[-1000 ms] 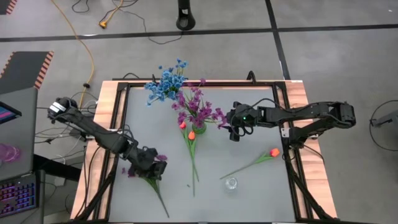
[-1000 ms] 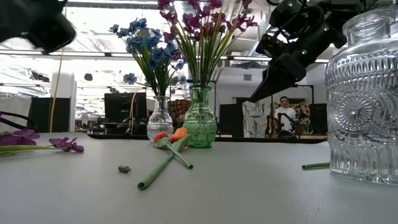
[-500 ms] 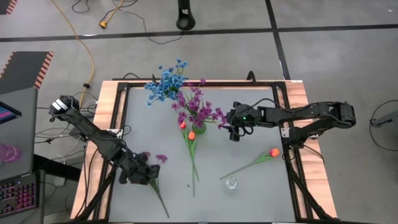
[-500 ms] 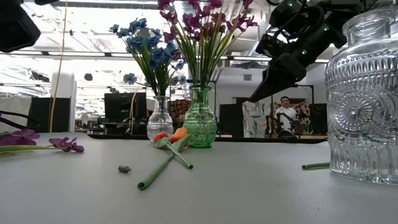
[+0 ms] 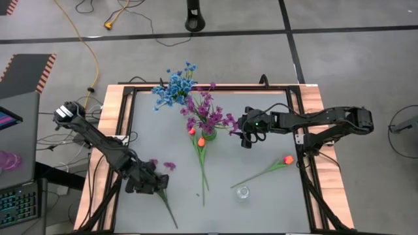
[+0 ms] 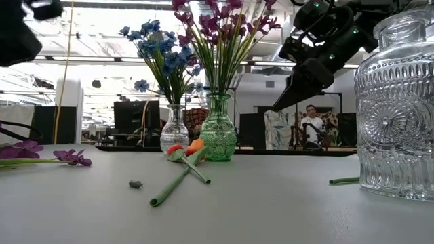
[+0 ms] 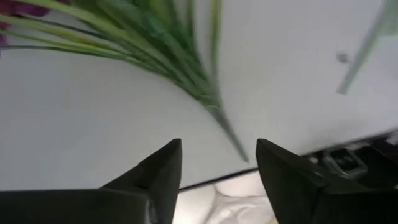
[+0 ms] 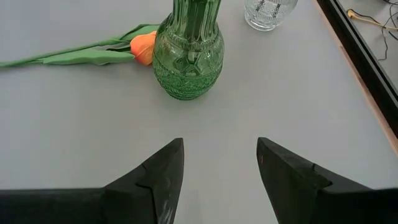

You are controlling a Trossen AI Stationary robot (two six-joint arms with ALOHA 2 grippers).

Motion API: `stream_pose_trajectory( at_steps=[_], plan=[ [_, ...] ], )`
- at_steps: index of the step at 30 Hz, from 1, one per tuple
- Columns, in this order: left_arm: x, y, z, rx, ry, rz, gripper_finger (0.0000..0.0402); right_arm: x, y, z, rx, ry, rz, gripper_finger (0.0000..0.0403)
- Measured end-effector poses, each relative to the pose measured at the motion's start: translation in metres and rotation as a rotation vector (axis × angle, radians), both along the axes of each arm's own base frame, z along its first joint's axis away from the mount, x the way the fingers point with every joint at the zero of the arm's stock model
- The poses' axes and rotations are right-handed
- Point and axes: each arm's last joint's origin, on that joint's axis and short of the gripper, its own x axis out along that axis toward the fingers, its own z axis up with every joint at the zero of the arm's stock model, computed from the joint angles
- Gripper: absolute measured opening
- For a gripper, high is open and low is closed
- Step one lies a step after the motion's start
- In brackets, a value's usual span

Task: Sort flowers into vase by color
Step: Put the violet flowers into the green vase

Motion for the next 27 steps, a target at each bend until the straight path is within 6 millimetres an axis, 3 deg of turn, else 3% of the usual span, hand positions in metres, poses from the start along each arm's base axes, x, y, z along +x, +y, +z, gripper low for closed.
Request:
stream_pose_trajectory(
  at_steps=[7,18,27],
  plan=[
    [0.007,-0.006,-0.02,0.012,0.103,0.026,0.0223,0.0,0.0,0.0,0.0,0.0,0.0,0.0227],
    [0.017,-0.011,-0.052,0.144,0.151,0.065,0.0223,0.0,0.0,0.0,0.0,0.0,0.0,0.0227],
    [0.02,-0.013,-0.062,0.182,0.162,0.071,0.0202,0.0,0.0,0.0,0.0,0.0,0.0,0.0227]
  ],
)
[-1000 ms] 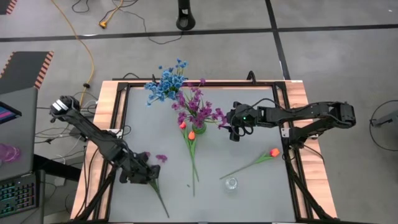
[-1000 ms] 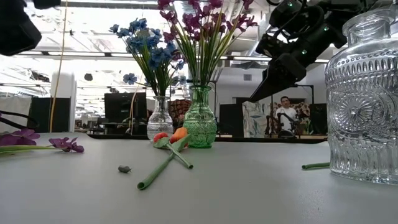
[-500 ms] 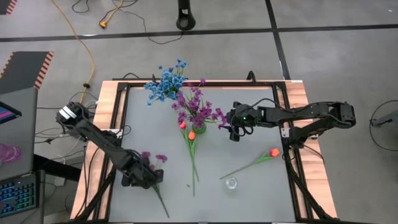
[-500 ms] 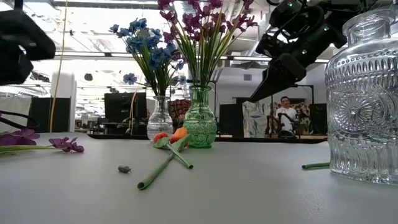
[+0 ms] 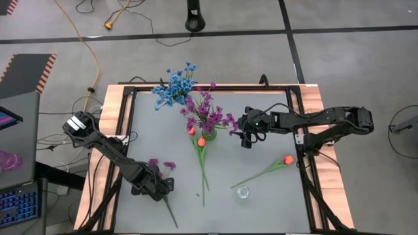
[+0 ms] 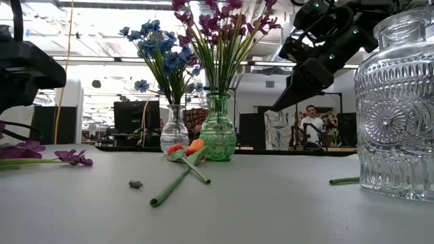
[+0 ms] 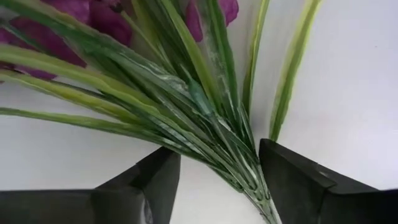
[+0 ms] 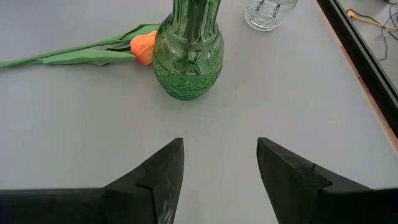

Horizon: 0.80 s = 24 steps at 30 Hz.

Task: Sort flowers into vase by color
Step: Put the violet flowers into the green vase

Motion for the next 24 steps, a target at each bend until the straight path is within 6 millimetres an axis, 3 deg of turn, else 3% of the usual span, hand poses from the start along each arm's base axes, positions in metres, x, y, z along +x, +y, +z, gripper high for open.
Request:
stream_pose_trajectory(
  at_steps=[15,24],
  plan=[
    [-0.0009,-0.0025,-0.0008,0.046,-0.045,-0.026,0.0013,0.0,0.0,0.0,0.002,-0.001,-0.001,0.0227],
    [0.0022,-0.0013,0.0056,0.162,-0.198,-0.092,0.0003,0.0,0.0,0.0001,0.001,-0.001,0.0,0.0228]
  ],
)
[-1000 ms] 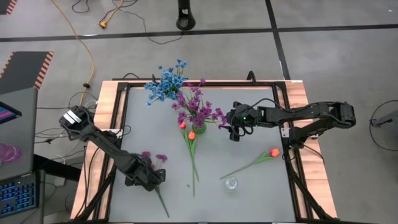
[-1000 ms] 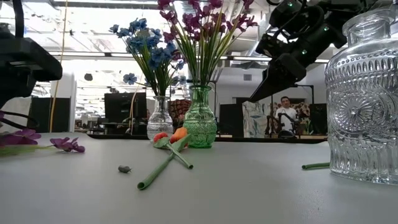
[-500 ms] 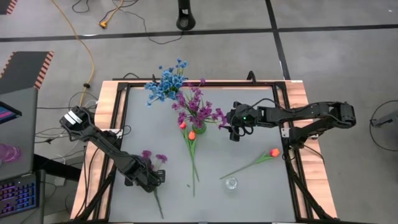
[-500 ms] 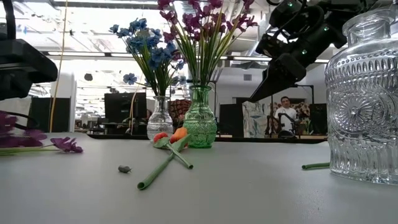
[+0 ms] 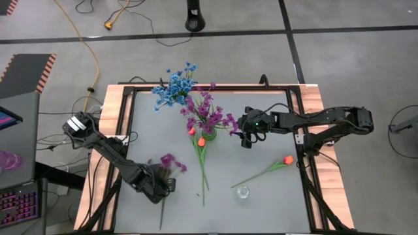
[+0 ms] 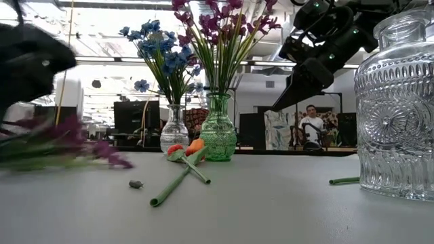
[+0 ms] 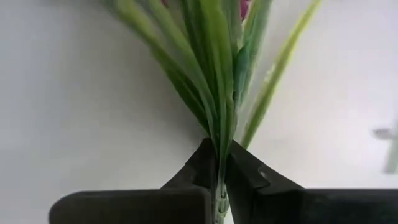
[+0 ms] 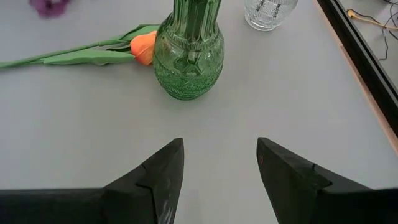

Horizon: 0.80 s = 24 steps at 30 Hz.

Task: Sort flowers into vase by color
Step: Put the violet flowers into the green vase

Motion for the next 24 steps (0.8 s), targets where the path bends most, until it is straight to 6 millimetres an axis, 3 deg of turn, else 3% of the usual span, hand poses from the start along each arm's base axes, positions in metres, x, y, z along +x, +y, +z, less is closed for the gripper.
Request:
stream_pose_trajectory(
  at_steps=[9,18,24],
  plan=[
    [0.006,0.005,0.031,0.243,-0.322,-0.144,0.0001,0.0,0.0,0.001,-0.002,-0.007,0.001,0.0228],
    [0.026,-0.007,0.06,0.517,-0.665,-0.462,0.0,0.0,0.0,0.0,-0.002,-0.006,0.001,0.0228],
    [0.031,-0.01,0.071,0.65,-0.762,-0.513,0.0,-0.001,0.001,0.001,0.002,-0.004,0.004,0.0228]
  ],
)
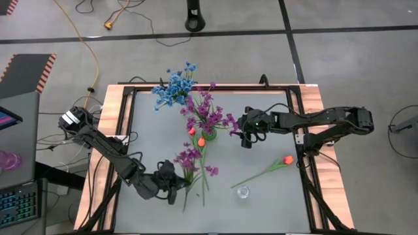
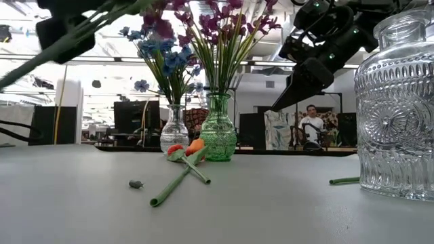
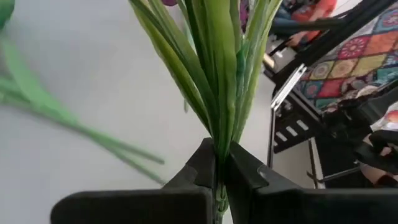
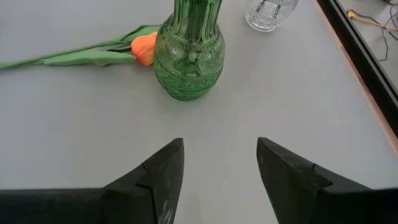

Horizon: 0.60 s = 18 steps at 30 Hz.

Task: Sort flowers into vase by color
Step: Put the violet flowers into the green vase

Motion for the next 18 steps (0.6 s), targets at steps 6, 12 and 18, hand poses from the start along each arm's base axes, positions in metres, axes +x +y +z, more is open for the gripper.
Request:
stream_pose_trajectory(
  at_steps=[6,12,18],
  plan=[
    [0.002,0.001,0.006,0.131,-0.069,0.043,0.0,-0.006,0.013,0.016,0.022,-0.074,0.037,0.0228],
    [0.008,0.008,0.015,0.246,-0.135,0.109,0.0,-0.016,0.031,0.038,0.107,-0.188,0.112,0.0228],
    [0.021,0.02,0.019,0.333,-0.167,0.16,0.0,-0.021,0.05,0.049,0.228,-0.253,0.179,0.0228]
  ],
)
